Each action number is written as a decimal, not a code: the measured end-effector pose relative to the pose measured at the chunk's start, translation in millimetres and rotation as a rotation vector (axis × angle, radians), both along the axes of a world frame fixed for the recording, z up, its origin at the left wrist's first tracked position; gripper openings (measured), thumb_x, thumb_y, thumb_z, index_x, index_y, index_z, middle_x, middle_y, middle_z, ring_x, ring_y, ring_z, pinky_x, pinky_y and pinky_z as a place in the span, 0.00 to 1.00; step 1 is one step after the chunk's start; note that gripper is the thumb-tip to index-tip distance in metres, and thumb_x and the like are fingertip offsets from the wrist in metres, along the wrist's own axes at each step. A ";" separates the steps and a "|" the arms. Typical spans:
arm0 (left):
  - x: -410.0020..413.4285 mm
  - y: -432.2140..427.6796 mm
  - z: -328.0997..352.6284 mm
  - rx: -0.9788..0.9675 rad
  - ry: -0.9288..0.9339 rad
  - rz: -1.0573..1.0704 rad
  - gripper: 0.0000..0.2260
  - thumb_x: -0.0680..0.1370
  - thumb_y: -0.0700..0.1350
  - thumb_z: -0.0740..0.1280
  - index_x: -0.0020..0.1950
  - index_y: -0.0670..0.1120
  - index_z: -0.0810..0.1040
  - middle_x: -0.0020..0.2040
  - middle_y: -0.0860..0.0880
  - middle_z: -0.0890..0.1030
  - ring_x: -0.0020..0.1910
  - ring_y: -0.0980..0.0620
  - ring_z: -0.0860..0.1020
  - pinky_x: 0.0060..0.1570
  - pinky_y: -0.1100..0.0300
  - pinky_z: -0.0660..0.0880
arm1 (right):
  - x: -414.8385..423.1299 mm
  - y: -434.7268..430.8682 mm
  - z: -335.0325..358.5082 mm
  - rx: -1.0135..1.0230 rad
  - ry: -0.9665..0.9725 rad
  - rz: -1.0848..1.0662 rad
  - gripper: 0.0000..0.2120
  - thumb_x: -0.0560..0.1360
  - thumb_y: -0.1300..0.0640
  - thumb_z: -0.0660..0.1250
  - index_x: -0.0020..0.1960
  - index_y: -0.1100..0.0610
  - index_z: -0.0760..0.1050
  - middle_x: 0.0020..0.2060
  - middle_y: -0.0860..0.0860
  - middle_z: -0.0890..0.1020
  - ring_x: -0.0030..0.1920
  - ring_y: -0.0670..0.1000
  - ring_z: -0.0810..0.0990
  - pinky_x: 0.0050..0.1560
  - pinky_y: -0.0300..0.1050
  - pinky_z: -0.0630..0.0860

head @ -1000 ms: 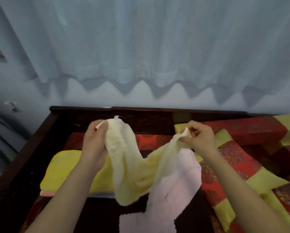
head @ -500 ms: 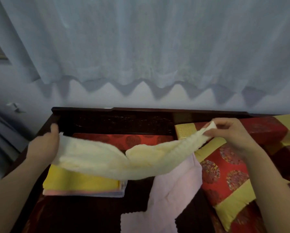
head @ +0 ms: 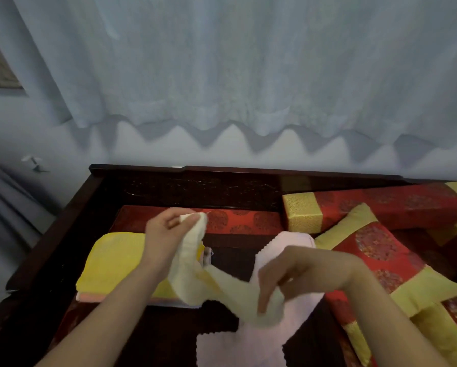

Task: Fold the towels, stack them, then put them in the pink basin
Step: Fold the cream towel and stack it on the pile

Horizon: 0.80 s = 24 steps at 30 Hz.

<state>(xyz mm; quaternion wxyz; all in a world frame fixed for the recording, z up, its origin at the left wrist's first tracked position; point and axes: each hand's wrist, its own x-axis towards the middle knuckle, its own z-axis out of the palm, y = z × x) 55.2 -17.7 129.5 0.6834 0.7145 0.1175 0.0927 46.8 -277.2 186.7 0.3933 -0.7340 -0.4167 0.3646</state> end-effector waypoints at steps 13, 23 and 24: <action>-29.4 -36.7 22.4 -0.295 0.117 -0.213 0.09 0.67 0.41 0.74 0.46 0.45 0.83 0.43 0.44 0.85 0.39 0.50 0.82 0.35 0.62 0.79 | -2.9 55.1 -33.1 0.401 -0.193 -0.859 0.06 0.68 0.61 0.76 0.39 0.57 0.78 0.33 0.45 0.83 0.34 0.42 0.80 0.36 0.33 0.74; -40.9 -28.8 22.7 -0.124 0.056 -0.352 0.12 0.65 0.42 0.74 0.49 0.43 0.84 0.45 0.44 0.86 0.47 0.48 0.84 0.48 0.57 0.81 | -8.4 60.2 -49.0 0.499 -0.054 -0.931 0.06 0.69 0.63 0.74 0.37 0.57 0.78 0.30 0.49 0.82 0.31 0.42 0.78 0.33 0.33 0.72; -40.9 -28.6 22.4 -0.074 0.042 -0.355 0.12 0.66 0.41 0.75 0.48 0.44 0.84 0.45 0.45 0.86 0.46 0.48 0.84 0.48 0.58 0.81 | -9.5 60.8 -51.6 0.502 -0.050 -0.936 0.07 0.69 0.63 0.74 0.37 0.56 0.78 0.30 0.48 0.81 0.31 0.42 0.77 0.33 0.33 0.71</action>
